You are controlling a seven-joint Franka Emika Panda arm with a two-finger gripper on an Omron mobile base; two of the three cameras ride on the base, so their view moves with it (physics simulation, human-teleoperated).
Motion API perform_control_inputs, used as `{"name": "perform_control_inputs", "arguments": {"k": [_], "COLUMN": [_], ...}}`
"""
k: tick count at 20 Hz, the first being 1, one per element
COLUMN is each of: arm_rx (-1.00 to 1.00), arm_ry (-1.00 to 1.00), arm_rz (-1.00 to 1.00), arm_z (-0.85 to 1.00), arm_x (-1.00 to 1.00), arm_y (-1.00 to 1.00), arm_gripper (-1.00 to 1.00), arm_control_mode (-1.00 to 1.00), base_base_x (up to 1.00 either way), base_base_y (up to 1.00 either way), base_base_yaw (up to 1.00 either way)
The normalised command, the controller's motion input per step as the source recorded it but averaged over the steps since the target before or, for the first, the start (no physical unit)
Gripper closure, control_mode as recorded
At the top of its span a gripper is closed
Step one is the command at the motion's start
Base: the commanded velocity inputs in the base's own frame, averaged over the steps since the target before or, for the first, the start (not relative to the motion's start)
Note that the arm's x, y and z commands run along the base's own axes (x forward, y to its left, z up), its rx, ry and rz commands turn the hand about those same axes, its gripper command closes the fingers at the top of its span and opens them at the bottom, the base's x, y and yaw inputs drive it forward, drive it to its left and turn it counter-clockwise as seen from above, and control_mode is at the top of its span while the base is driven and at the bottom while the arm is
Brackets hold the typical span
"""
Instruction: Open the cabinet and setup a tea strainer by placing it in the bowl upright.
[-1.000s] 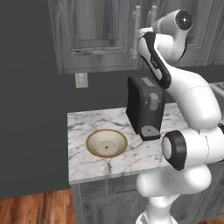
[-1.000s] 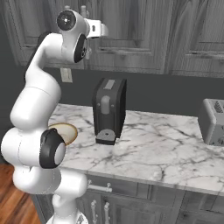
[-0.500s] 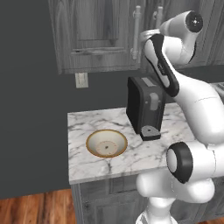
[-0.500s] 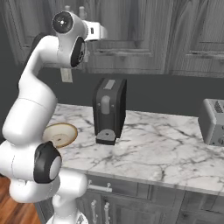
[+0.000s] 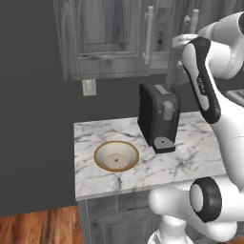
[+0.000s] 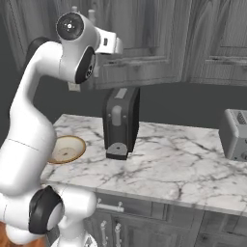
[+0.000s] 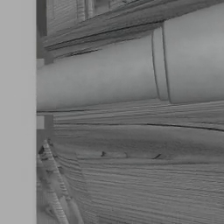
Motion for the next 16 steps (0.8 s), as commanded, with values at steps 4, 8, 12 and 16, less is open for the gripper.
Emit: {"name": "perform_control_inputs", "arguments": {"k": [4,8,12,16], "arm_rx": [0.18,0.18,0.16,0.14], "arm_ry": [0.15,0.16,0.13,0.08], "arm_rz": [0.0,0.0,0.0,0.0], "arm_z": [0.26,0.24,0.13,0.01], "arm_x": [-1.0,-1.0,-1.0,-1.0], "arm_y": [-0.65,-0.67,-0.72,-0.72], "arm_gripper": [1.0,1.0,1.0,1.0], "arm_control_mode": [-1.0,-1.0,-1.0,-1.0], "base_base_x": [0.0,0.0,0.0,0.0], "base_base_y": [0.0,0.0,0.0,0.0], "base_base_yaw": [0.0,0.0,0.0,0.0]}}
